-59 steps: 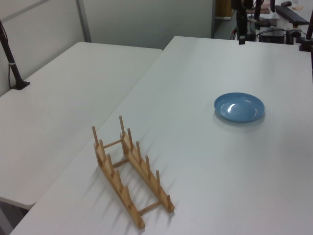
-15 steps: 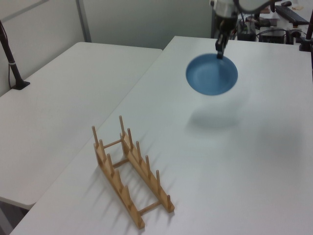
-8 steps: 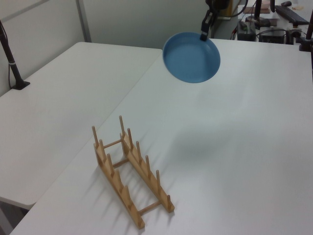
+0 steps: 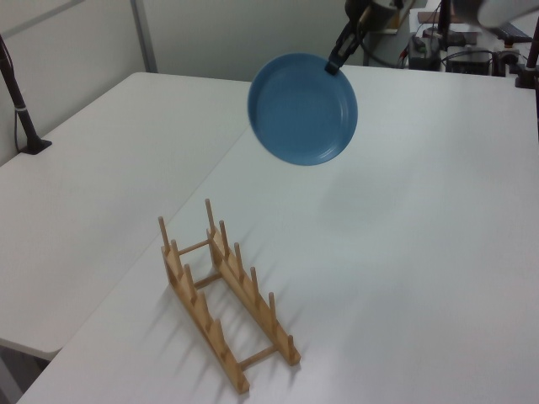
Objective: Place plate in plate rack
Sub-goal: 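Carry the upright blue plate over the wooden rack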
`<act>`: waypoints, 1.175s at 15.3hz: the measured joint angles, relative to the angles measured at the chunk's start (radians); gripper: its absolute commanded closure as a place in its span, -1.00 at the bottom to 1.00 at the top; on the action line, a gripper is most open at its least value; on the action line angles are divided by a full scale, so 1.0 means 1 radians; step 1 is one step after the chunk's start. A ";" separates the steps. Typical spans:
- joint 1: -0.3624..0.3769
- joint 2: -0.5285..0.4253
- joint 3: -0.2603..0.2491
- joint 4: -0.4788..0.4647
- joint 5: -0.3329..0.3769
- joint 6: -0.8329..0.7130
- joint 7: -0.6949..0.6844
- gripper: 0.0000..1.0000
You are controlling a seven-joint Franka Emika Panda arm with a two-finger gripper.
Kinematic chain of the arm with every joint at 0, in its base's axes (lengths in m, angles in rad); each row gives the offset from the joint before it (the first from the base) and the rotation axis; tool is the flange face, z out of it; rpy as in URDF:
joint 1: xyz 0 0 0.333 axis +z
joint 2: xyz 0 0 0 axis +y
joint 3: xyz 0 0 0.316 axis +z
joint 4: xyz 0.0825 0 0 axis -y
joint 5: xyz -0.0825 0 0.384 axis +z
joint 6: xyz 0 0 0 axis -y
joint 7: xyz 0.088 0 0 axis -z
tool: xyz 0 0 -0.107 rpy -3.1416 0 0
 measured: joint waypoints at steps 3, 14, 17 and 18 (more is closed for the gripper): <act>0.068 0.042 0.052 -0.003 -0.240 0.002 0.230 1.00; 0.270 0.304 0.055 -0.003 -0.846 0.011 0.610 1.00; 0.298 0.321 0.055 -0.002 -0.912 0.011 0.632 1.00; 0.308 0.328 0.055 -0.002 -0.927 0.011 0.637 1.00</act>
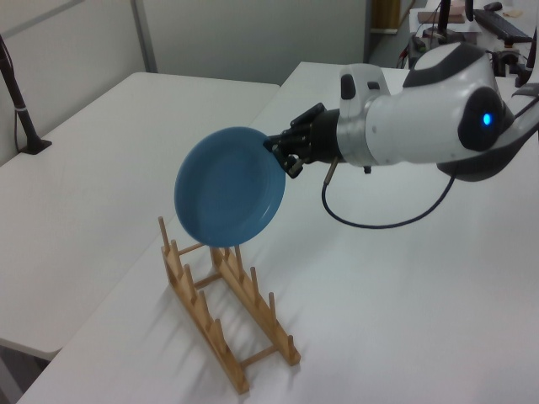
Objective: Place plate in plate rack
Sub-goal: 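Carry the upright blue plate over the wooden rack, then lower the plate edge-first into a slot of the rack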
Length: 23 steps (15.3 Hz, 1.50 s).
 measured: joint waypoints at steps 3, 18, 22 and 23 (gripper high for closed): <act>0.029 0.033 0.000 0.000 -0.036 0.000 0.010 1.00; 0.059 0.104 -0.043 0.029 -0.126 -0.013 0.065 1.00; 0.061 0.131 -0.043 0.029 -0.144 -0.013 0.065 1.00; 0.061 0.138 -0.043 0.029 -0.146 -0.013 0.065 1.00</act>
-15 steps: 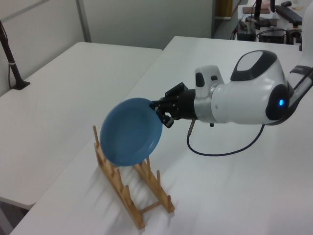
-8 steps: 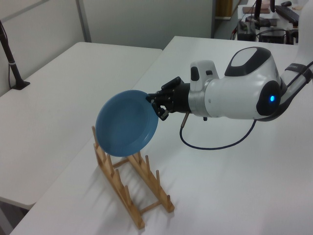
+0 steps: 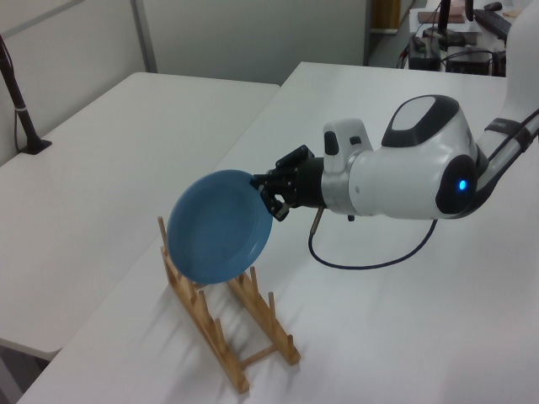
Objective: Place plate in plate rack
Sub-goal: 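Lower the plate edge-first into a slot of the rack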
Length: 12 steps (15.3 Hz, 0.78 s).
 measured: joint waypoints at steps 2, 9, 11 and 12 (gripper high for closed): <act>0.001 0.009 0.000 0.000 -0.004 0.000 0.001 1.00; 0.026 0.038 0.000 0.000 -0.005 0.000 0.001 -0.18; 0.025 0.038 0.000 0.001 -0.006 0.000 0.001 -0.81; 0.024 0.038 0.000 0.002 -0.006 0.000 0.001 -1.00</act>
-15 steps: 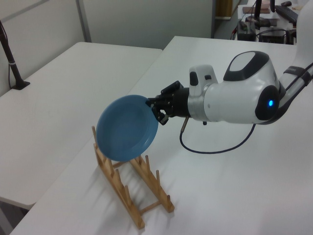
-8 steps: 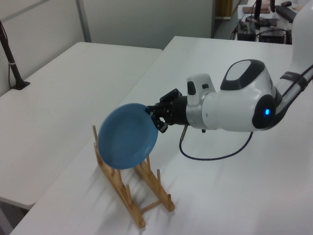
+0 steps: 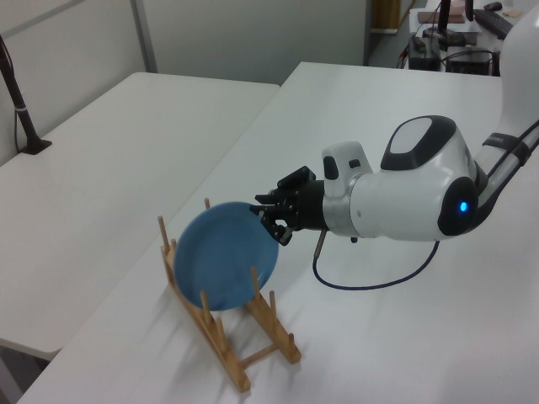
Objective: Place plate in plate rack
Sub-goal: 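Lower the plate edge-first into a slot of the rack, then open the gripper to release the plate in the rack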
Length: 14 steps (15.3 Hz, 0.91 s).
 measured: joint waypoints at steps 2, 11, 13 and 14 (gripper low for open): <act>-0.003 0.000 -0.001 0.003 0.000 0.000 0.000 -1.00; -0.005 -0.090 -0.001 0.072 0.243 -0.029 -0.009 -1.00; -0.018 -0.150 -0.001 0.082 0.413 -0.060 -0.040 -1.00; -0.032 -0.185 -0.001 0.083 0.508 -0.070 -0.063 -1.00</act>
